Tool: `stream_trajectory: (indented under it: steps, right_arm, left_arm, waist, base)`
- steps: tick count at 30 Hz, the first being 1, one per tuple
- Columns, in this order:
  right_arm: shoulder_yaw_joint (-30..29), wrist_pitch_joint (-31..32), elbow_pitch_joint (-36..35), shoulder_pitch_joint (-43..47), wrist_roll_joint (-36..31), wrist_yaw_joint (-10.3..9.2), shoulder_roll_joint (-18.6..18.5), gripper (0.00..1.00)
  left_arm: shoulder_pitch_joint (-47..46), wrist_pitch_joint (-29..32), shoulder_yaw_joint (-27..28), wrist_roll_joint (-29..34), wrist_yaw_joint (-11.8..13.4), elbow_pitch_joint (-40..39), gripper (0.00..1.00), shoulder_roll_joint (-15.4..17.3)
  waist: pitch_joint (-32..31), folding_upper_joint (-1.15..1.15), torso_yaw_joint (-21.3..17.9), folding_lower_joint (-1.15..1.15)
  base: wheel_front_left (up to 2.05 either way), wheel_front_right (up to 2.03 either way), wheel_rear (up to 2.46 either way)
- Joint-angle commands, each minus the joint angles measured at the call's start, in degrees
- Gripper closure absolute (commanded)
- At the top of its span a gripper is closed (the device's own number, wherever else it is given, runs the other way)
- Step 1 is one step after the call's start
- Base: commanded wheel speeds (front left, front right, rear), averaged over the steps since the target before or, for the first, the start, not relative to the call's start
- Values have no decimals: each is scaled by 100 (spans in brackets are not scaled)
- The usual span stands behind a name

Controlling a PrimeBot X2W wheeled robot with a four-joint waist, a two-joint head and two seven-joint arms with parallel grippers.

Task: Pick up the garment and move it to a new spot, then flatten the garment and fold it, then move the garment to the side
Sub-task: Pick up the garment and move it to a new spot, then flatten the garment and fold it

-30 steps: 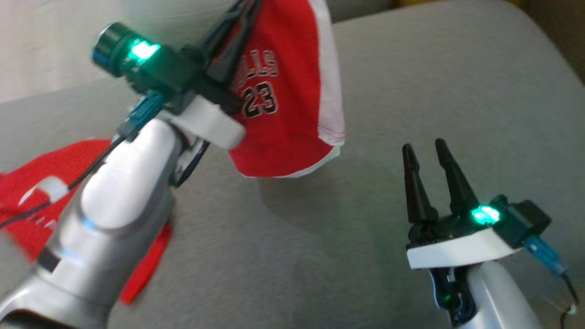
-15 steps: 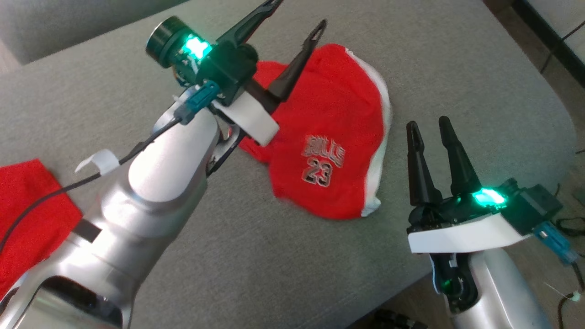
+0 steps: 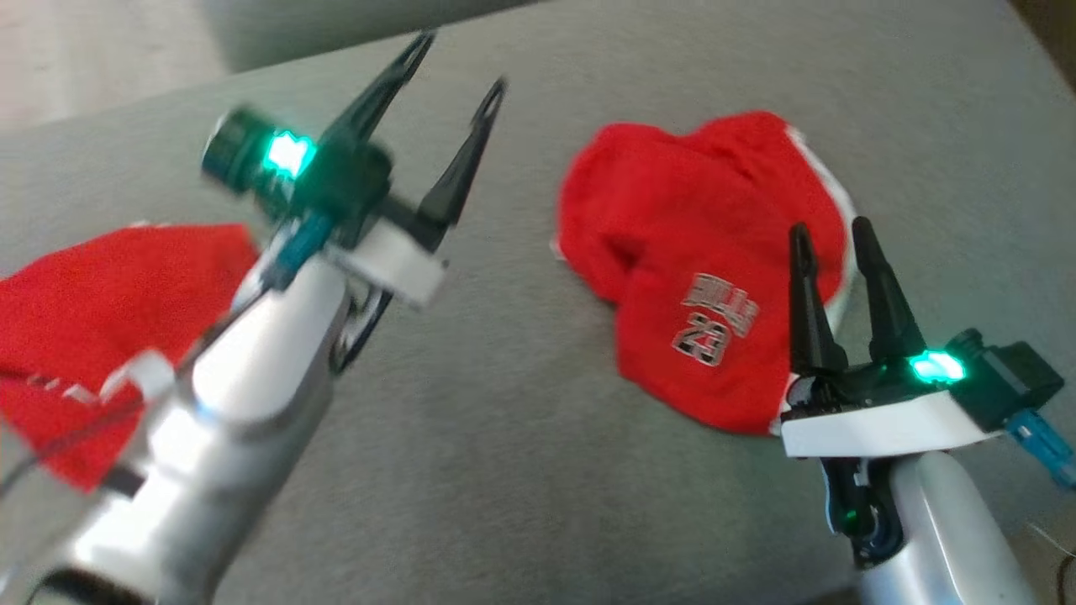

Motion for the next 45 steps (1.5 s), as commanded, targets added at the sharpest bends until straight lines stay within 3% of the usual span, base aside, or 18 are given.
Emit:
stream_trajectory:
  steps: [1,9,14,17,23,33,38,42,45]
  right_arm:
    - [94,-36,-148,-22,-52,-4,-23,0]
    - [-227,-36,-163,241,-198,-4,-23,0]
    - [-336,-36,-87,396,-373,-4,-23,0]
    - [-377,-36,-46,460,-425,-4,-23,0]
    - [-392,-36,22,559,-482,-4,-23,0]
    - [-530,-36,85,307,-620,-4,-23,0]
    - [-1303,-36,617,-370,-854,-4,-23,0]
    - [-2409,70,1814,-1252,-1242,-4,-23,0]
    - [-3294,327,2670,-1900,-1930,-4,-23,0]
  left_arm:
    - [-17,-45,251,-56,92,-222,0,201]
    - [1546,-69,510,85,825,-1238,0,454]
    - [2578,-70,819,93,1296,-1738,0,293]
    - [3066,-70,966,152,1424,-1907,0,146]
    - [3491,-70,1244,368,1387,-2102,0,-89]
    - [3490,-71,1576,646,1059,-2063,0,-261]
    - [3357,-71,1613,769,910,-1978,0,-369]
    - [3231,-71,1640,838,805,-1910,0,-468]
    - [3137,-71,1659,898,743,-1874,0,-538]
  waist:
    - [-268,0,430,0]
    - [-538,0,1079,0]
    - [-659,0,1295,0]
    - [-712,0,1338,0]
    - [-755,0,1373,0]
    - [-584,0,1352,0]
    - [-291,0,1377,0]
    - [-60,0,1405,0]
    - [64,0,1443,0]
  base:
    - [0,0,0]
    - [0,0,0]
    - [0,0,0]
    - [0,0,0]
    - [0,0,0]
    - [0,0,0]
    - [0,0,0]
    - [0,0,0]
    - [0,0,0]
